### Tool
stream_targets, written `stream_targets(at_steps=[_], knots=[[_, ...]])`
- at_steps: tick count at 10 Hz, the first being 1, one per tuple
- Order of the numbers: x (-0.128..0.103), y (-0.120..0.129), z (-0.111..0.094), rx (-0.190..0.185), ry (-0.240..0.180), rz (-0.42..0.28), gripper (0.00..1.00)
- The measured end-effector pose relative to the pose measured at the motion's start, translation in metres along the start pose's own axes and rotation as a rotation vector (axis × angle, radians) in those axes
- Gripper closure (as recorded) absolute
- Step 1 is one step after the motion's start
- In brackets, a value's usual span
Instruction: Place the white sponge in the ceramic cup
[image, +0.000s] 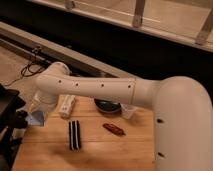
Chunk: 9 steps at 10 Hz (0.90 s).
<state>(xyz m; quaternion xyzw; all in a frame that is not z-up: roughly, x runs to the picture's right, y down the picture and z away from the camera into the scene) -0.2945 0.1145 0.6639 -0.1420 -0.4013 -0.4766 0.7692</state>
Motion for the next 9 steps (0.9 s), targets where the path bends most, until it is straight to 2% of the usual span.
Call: stream_targets(at_steps=[3, 4, 6, 9], knots=[[0.001, 0.0, -0.003, -0.012, 0.014, -0.003, 0.8], [0.004, 0.0, -0.011, -0.018, 0.032, 0.005, 0.8], [0.017, 0.016, -0.034, -0.035, 0.074, 0.045, 0.8], [0.048, 0.067, -0.09, -0.075, 0.14, 0.144, 0.8]])
